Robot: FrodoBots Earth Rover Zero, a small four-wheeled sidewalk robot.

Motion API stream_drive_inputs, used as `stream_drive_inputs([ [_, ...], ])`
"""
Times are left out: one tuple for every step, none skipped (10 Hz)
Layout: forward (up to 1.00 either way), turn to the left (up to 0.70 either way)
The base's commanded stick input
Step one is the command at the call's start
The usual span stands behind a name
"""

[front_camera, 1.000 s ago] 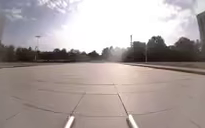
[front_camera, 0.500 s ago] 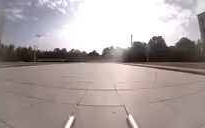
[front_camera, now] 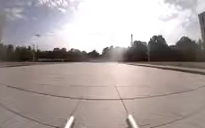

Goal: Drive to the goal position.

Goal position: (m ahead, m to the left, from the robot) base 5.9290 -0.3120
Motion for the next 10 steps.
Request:
stream_drive_inputs([
  [1.00, 0.00],
  [1.00, 0.00],
  [1.00, 0.00],
  [1.00, 0.00],
  [1.00, 0.00],
  [1.00, 0.00],
  [1.00, 0.00],
  [1.00, 0.00],
  [1.00, 0.00],
  [1.00, 0.00],
])
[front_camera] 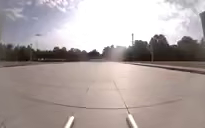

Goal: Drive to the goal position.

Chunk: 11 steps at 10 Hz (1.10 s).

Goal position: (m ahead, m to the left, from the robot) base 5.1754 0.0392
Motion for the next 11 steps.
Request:
stream_drive_inputs([
  [1.00, 0.00],
  [1.00, 0.00],
  [1.00, 0.00],
  [1.00, 0.00],
  [1.00, 0.00],
  [1.00, 0.00],
  [1.00, 0.00],
  [1.00, 0.00],
  [1.00, 0.00],
  [1.00, 0.00],
  [1.00, 0.00],
])
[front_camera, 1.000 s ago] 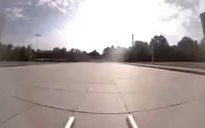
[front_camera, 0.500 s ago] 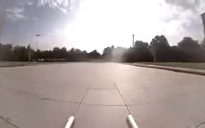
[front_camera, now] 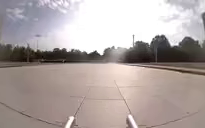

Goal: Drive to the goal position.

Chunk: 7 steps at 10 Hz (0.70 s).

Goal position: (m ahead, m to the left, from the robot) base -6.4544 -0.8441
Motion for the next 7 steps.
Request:
stream_drive_inputs([
  [1.00, 0.00],
  [1.00, 0.00],
  [1.00, 0.00],
  [1.00, 0.00],
  [1.00, 0.00],
  [1.00, 0.00],
  [1.00, 0.00],
])
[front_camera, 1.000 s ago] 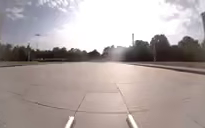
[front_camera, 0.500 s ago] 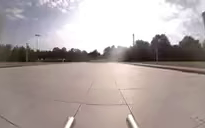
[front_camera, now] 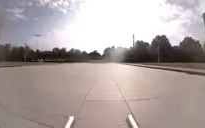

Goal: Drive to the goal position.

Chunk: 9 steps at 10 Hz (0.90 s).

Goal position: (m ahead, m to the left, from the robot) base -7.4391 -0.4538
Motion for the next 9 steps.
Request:
stream_drive_inputs([
  [1.00, 0.00],
  [1.00, 0.00],
  [1.00, 0.00],
  [1.00, 0.00],
  [1.00, 0.00],
  [1.00, 0.00],
  [1.00, 0.00],
  [1.00, 0.00],
  [1.00, 0.00],
])
